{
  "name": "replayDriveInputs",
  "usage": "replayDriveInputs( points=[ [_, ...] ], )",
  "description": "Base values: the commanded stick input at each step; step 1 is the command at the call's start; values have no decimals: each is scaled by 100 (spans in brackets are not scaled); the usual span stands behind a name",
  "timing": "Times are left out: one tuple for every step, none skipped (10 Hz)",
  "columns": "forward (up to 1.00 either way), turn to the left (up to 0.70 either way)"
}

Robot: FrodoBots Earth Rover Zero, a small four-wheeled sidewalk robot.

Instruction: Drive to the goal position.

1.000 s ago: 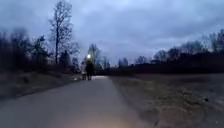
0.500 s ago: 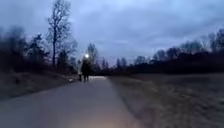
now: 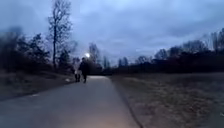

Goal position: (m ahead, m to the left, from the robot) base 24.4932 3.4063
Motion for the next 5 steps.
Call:
replayDriveInputs(
  points=[
    [100,0],
    [100,0],
    [100,0],
    [100,0],
    [100,0]
  ],
)
